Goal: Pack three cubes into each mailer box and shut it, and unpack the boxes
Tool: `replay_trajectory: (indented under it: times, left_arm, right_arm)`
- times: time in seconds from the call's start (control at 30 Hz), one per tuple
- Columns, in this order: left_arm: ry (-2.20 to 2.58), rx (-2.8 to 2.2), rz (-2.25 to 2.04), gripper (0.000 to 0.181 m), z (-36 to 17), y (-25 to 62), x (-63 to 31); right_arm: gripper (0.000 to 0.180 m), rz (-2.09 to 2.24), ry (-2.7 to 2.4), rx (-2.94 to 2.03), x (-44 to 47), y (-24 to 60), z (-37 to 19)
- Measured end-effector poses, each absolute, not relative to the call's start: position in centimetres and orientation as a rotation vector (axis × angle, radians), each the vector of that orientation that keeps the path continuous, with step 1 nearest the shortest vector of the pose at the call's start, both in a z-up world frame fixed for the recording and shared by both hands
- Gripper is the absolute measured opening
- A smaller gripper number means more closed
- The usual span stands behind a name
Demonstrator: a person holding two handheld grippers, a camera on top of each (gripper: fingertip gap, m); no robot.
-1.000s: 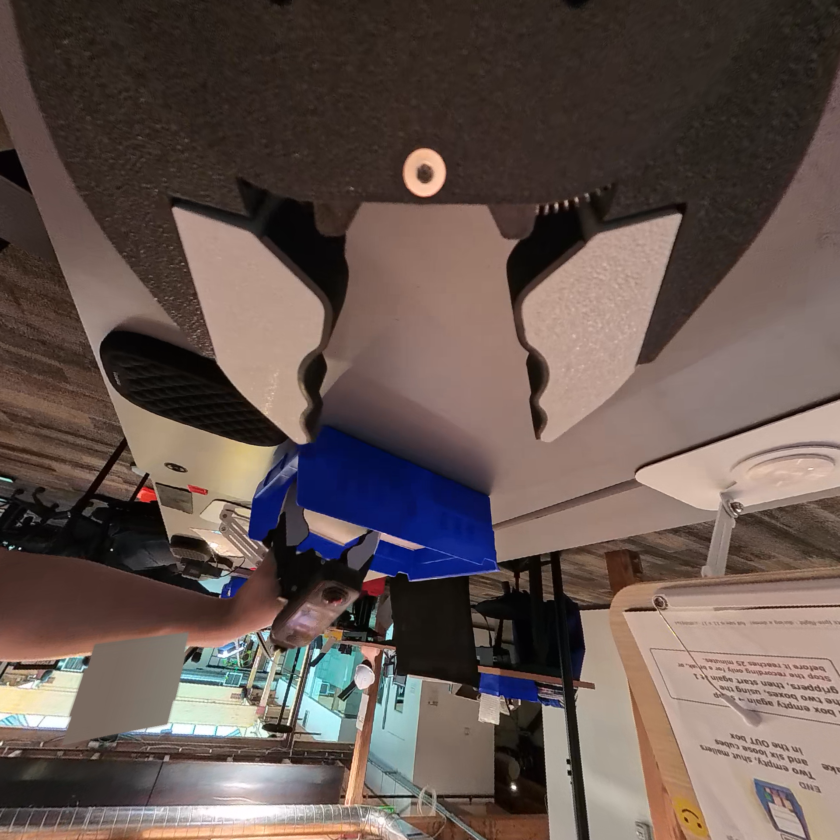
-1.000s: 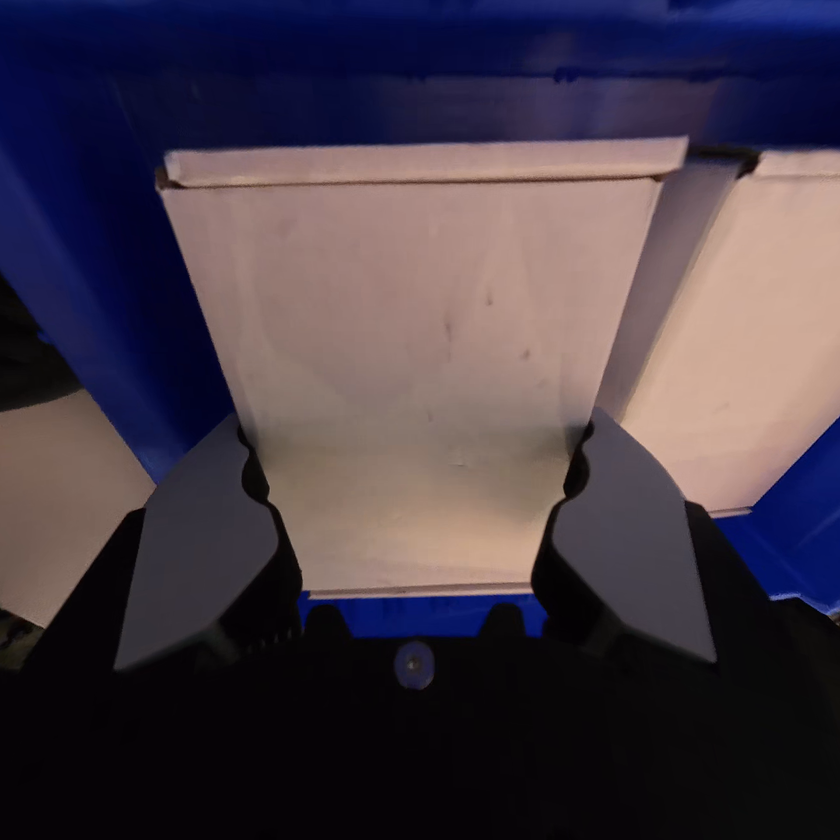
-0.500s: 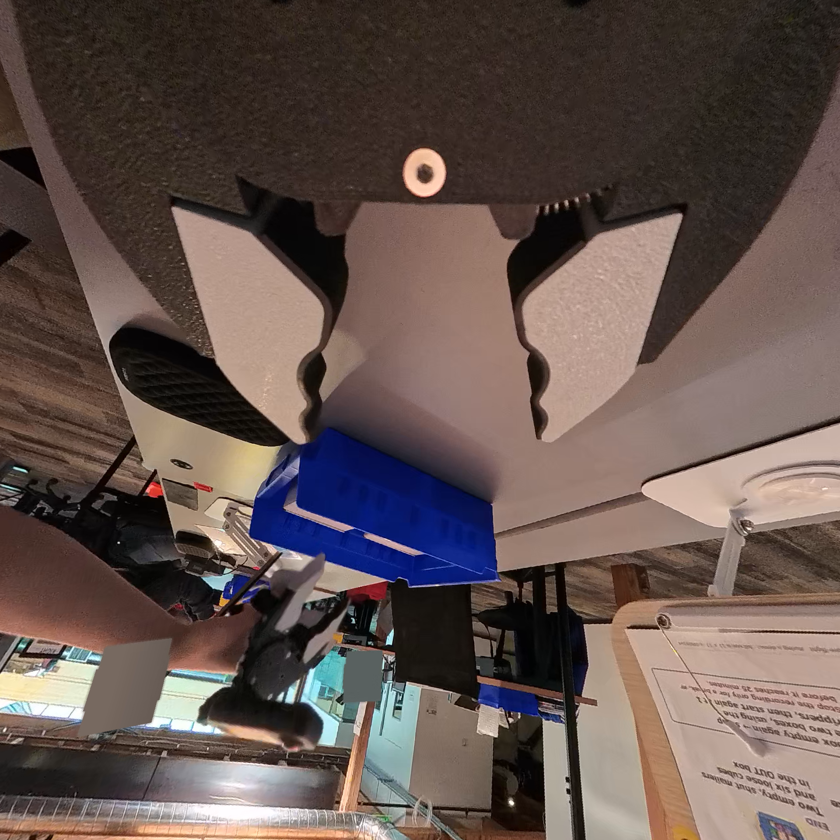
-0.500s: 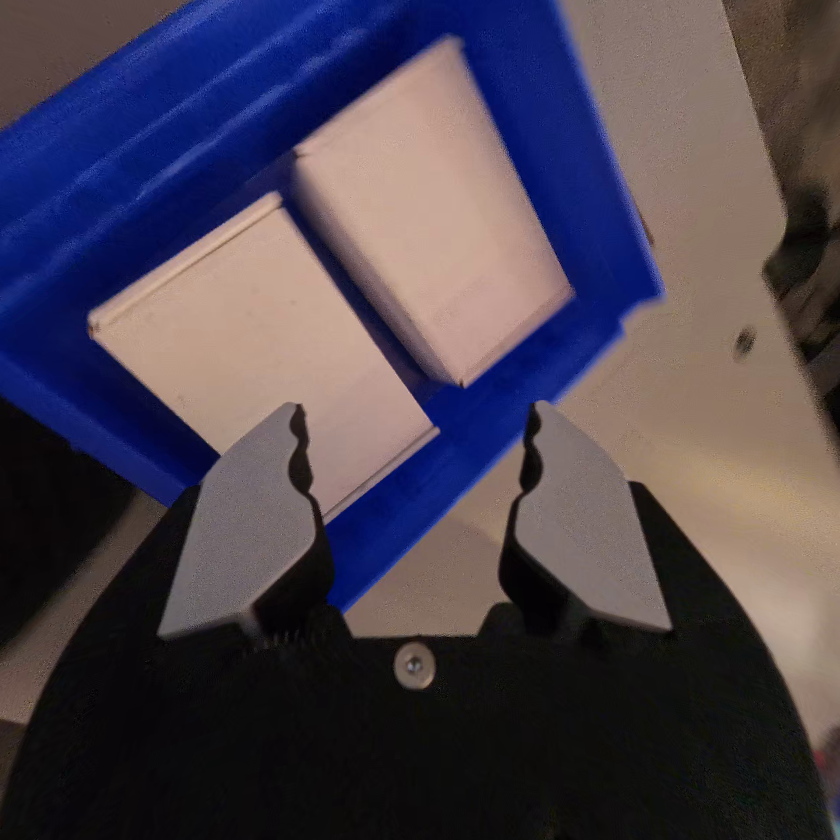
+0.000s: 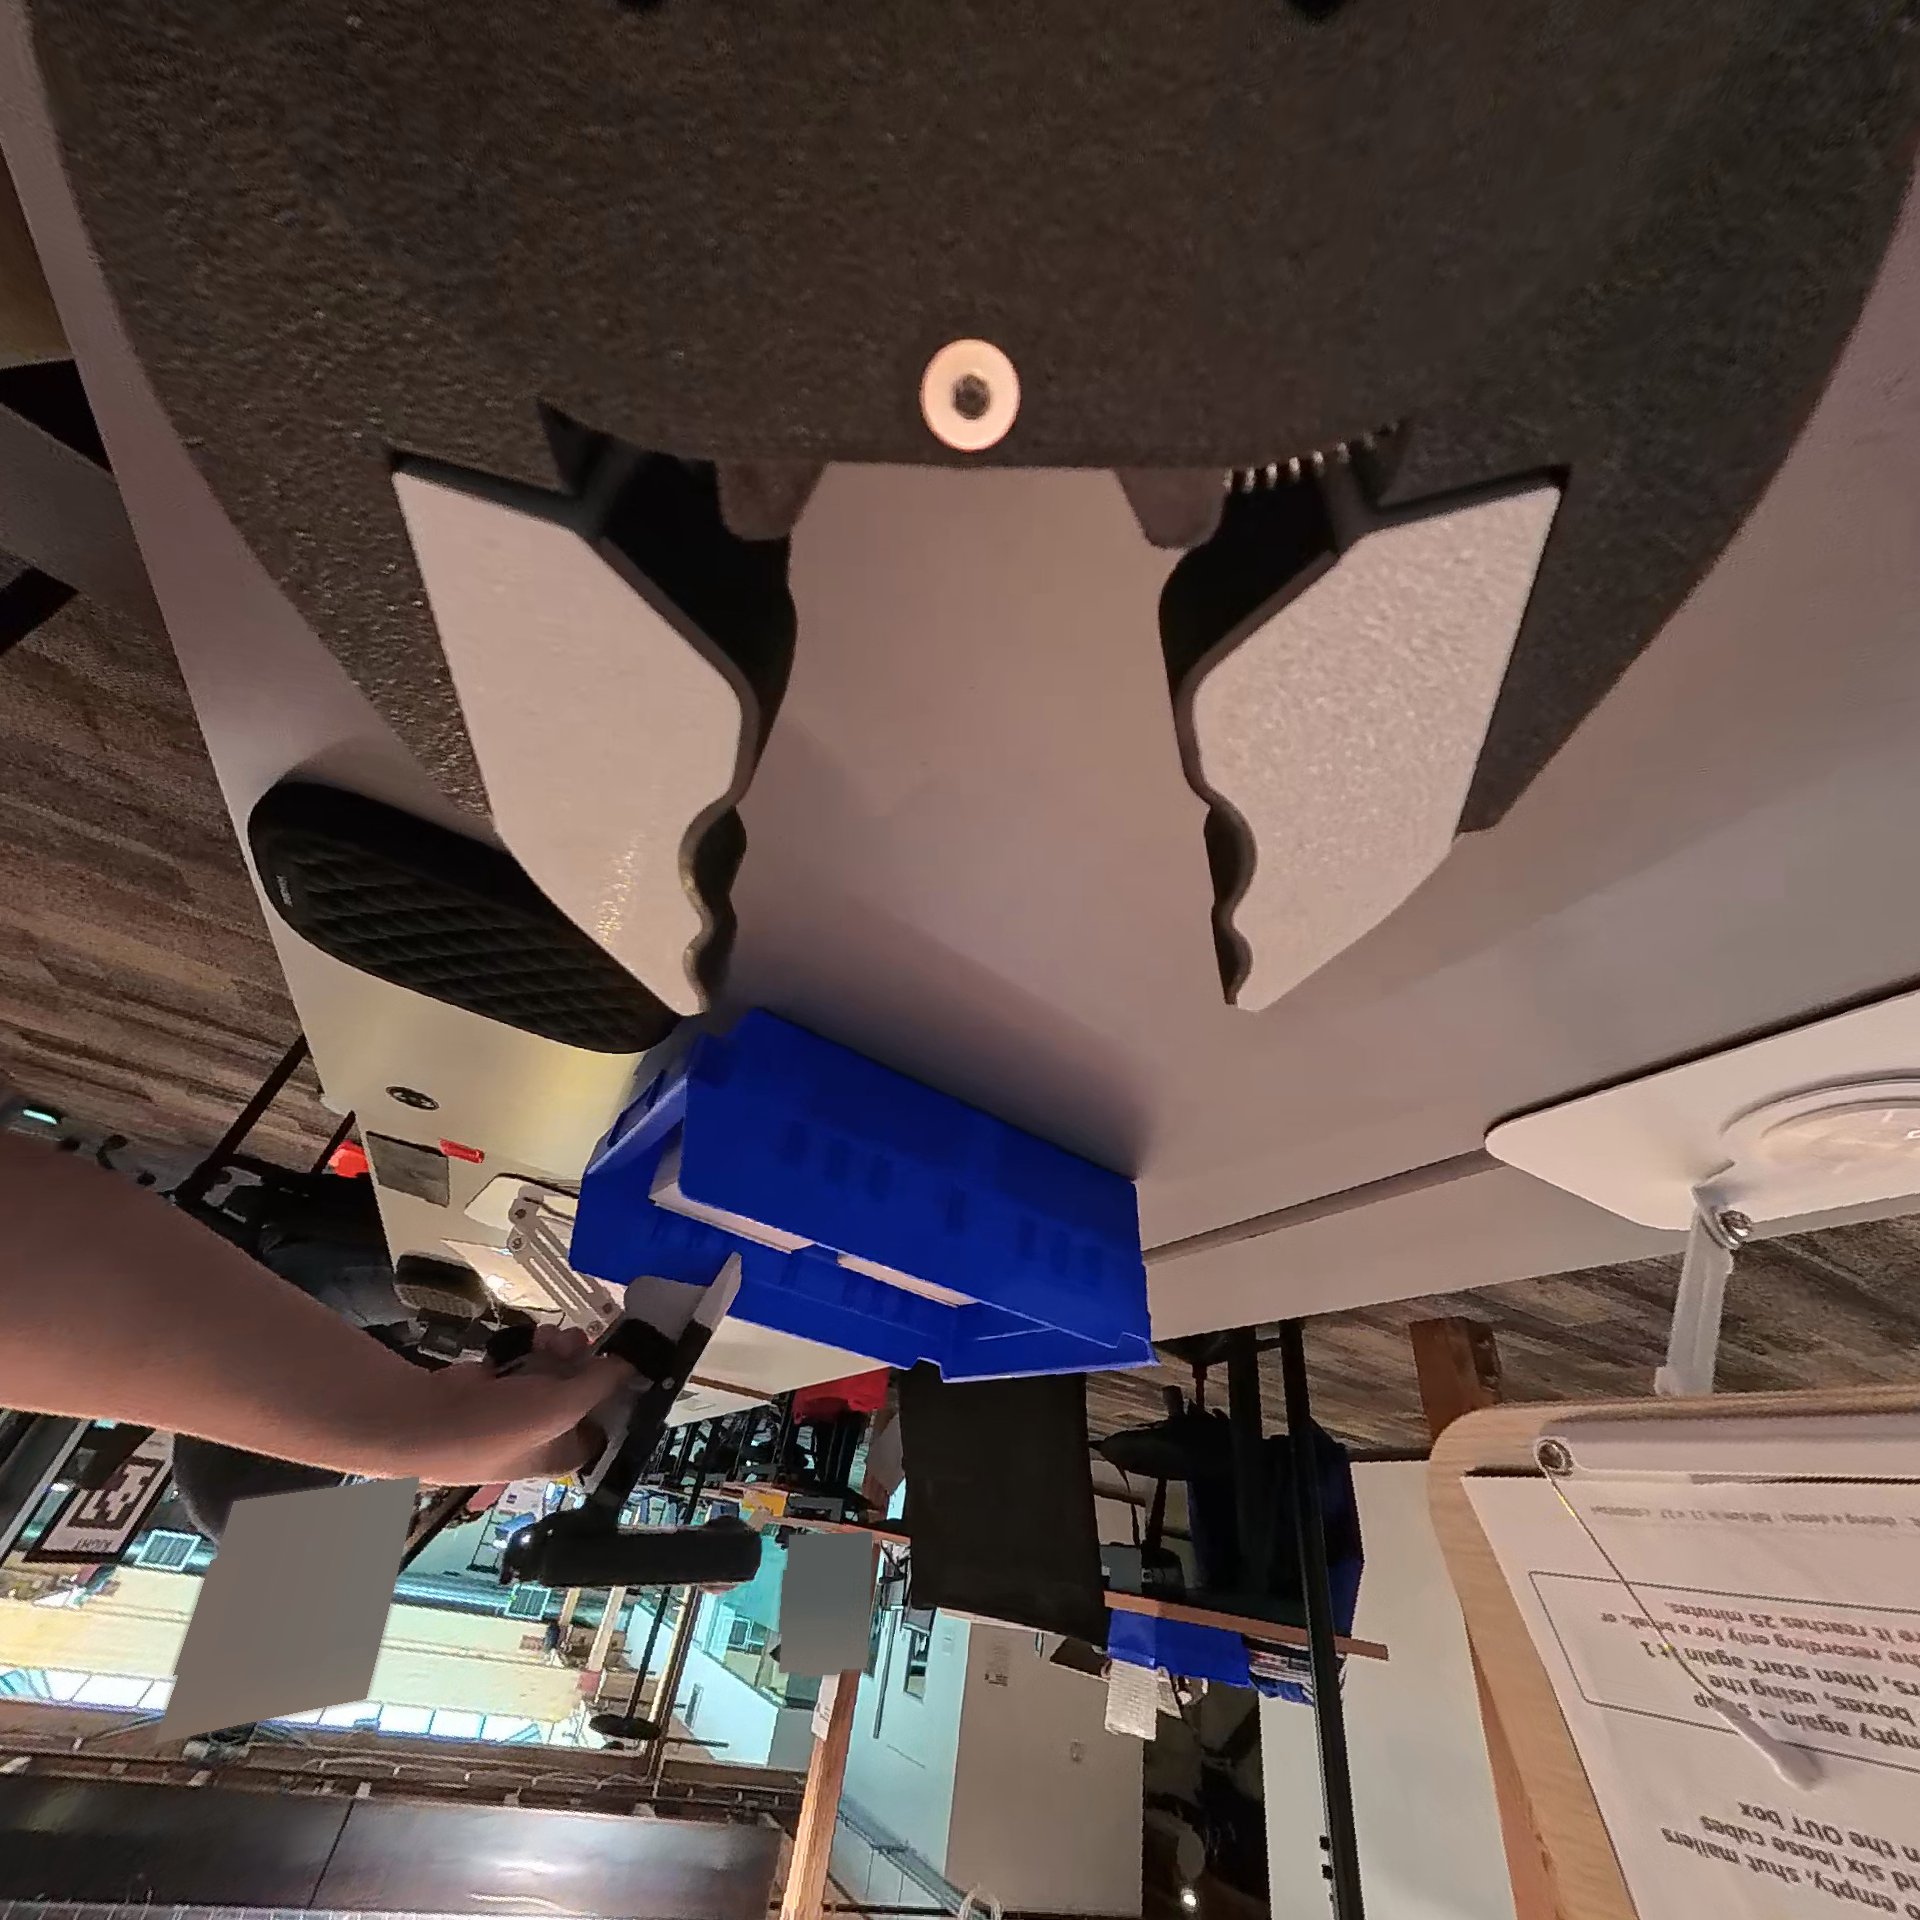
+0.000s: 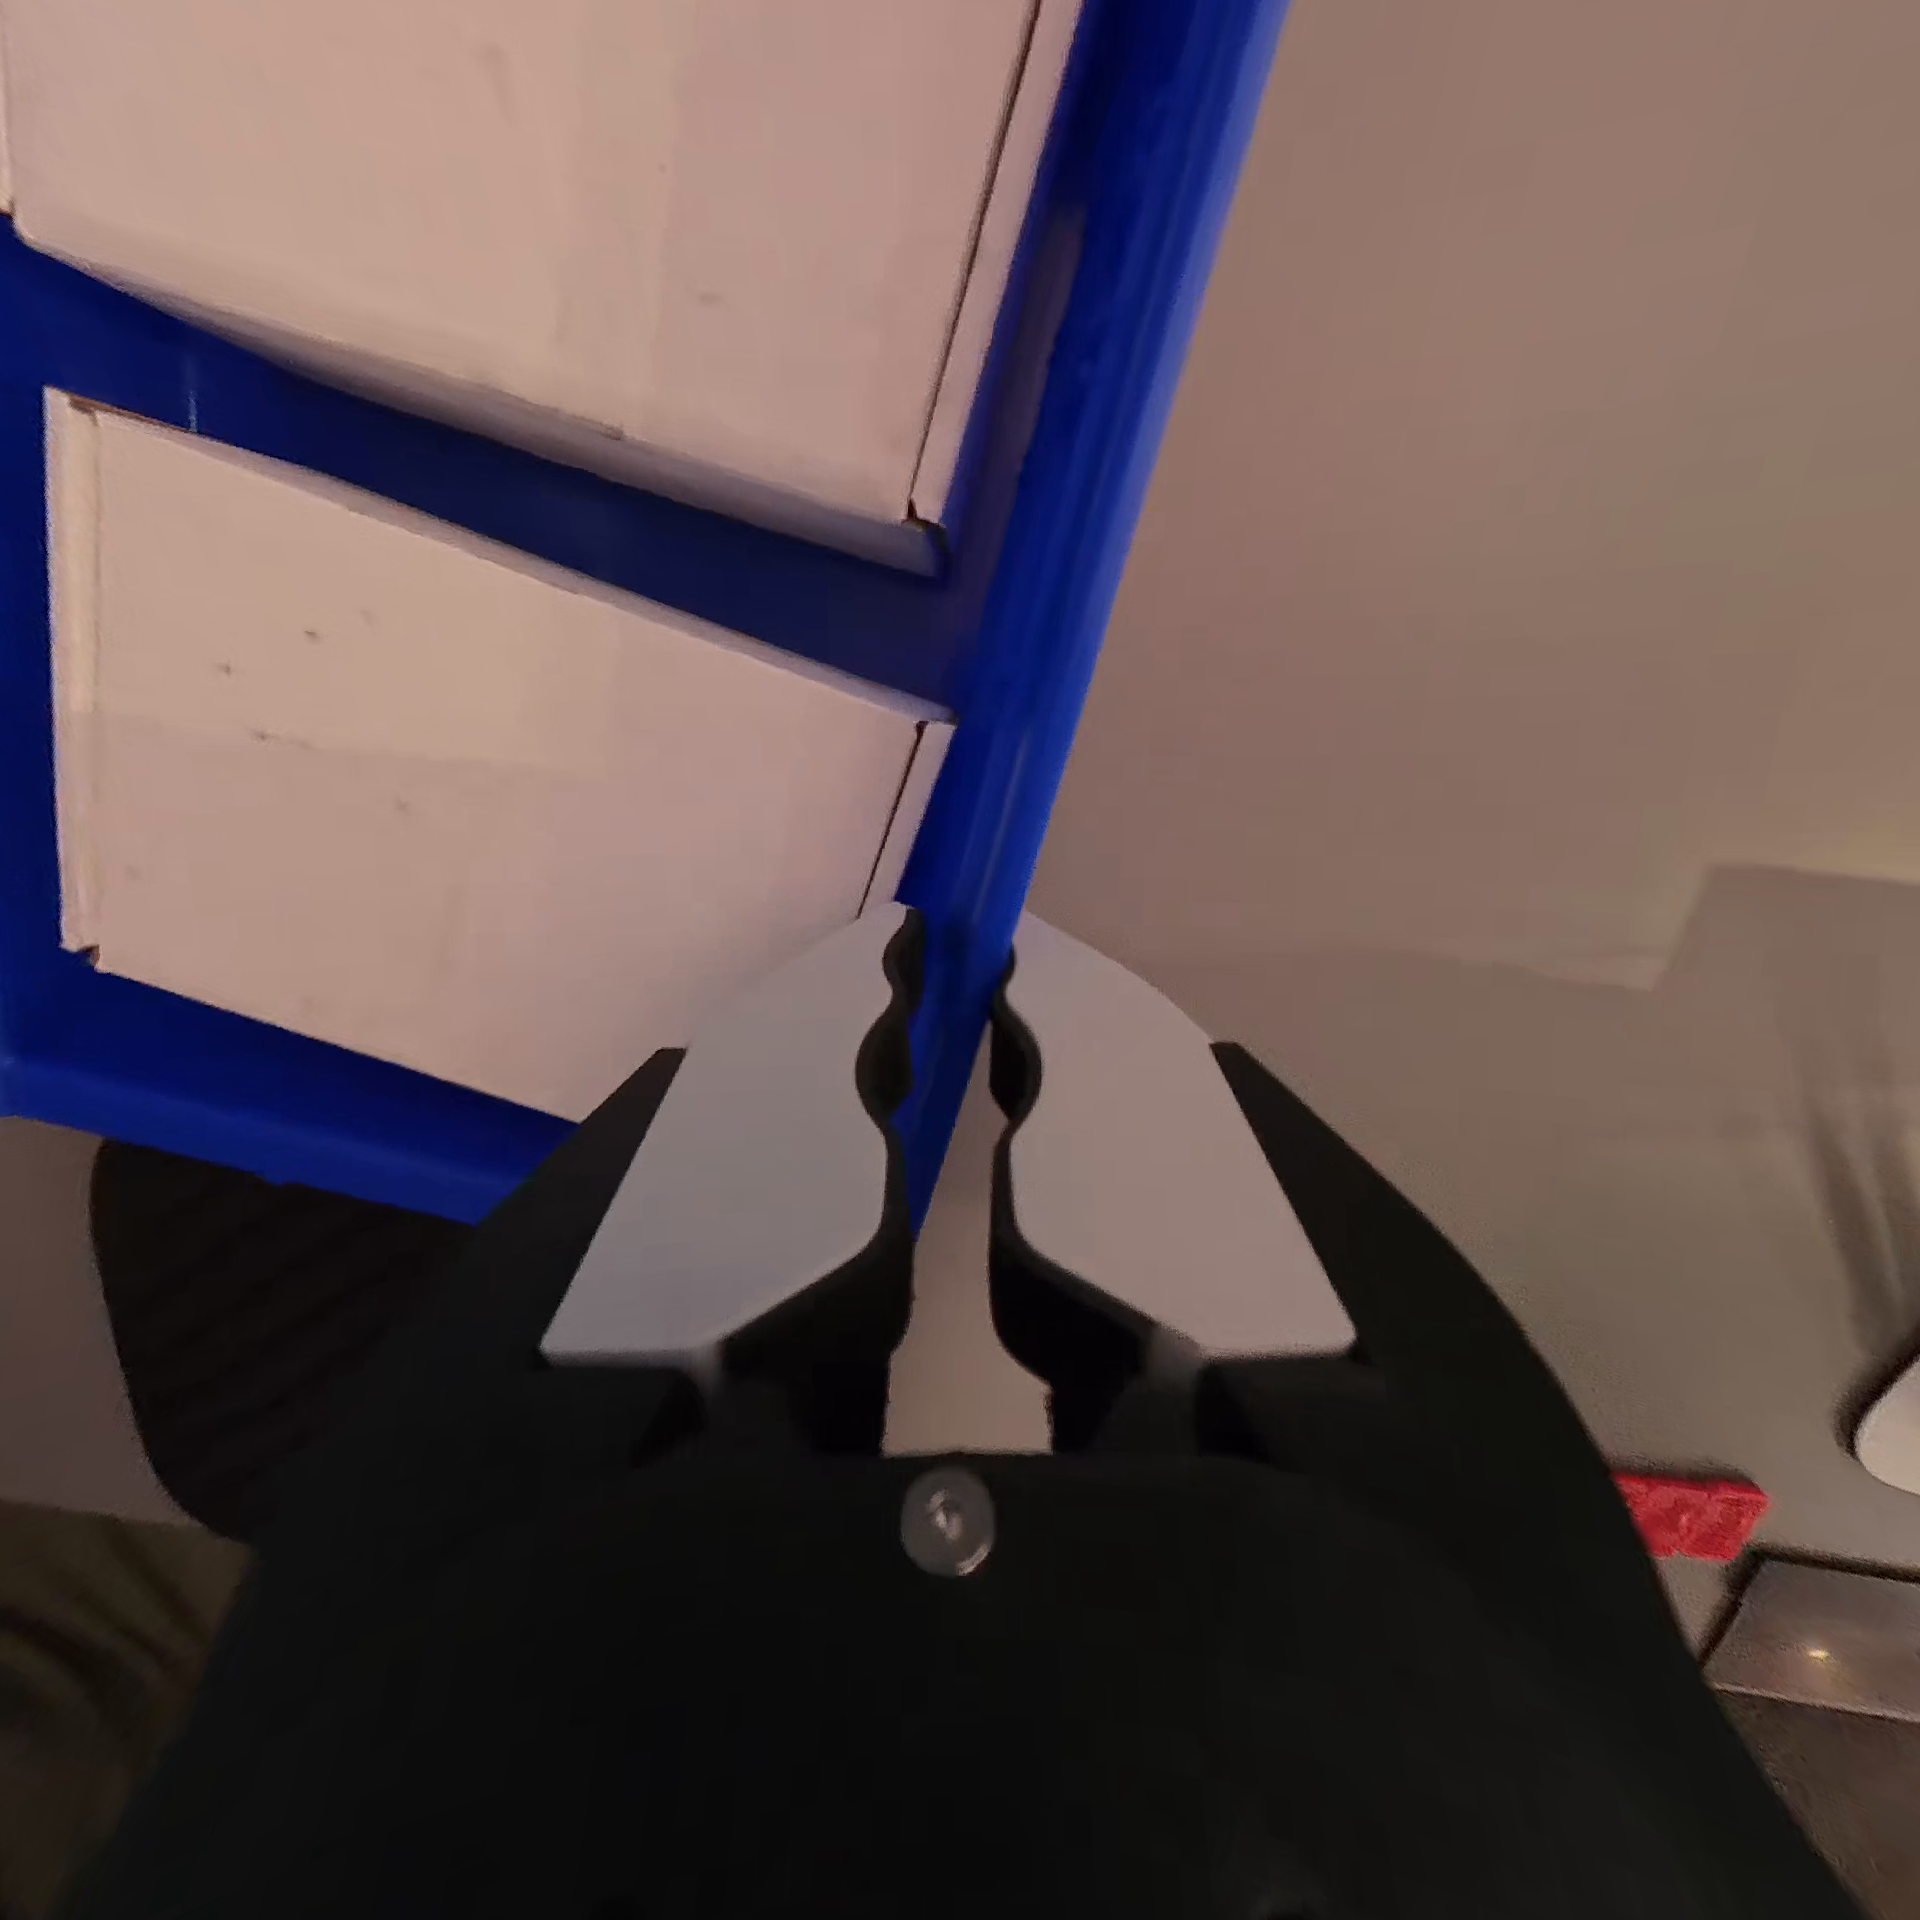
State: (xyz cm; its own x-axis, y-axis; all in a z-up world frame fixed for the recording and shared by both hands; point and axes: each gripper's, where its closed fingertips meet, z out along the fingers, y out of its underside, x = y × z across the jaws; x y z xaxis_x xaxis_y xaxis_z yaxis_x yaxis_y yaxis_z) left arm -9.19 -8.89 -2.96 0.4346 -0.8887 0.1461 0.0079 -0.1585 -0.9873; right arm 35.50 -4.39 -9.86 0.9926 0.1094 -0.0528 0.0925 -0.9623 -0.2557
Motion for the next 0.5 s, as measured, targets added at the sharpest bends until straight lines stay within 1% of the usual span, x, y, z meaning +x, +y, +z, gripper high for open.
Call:
replay_trajectory:
  times: [0.4,0.47,0.5]
  left_arm:
    - [0.817,-1.525,-0.959,0.088,-3.1,-8.8,-9.1]
    - [0.824,-1.531,-0.946,0.088,-3.2,-8.7,-9.1]
    - [0.824,-1.532,-0.935,0.088,-3.3,-8.6,-9.2]
  right_arm:
    - [0.013,-0.036,-0.171,-2.864,36.9,-2.9,-10.4]
    - [0.018,-0.06,-0.17,-2.835,37.2,-2.8,-10.4]
    - [0.028,-0.108,-0.152,-2.809,37.6,-2.8,-10.1]
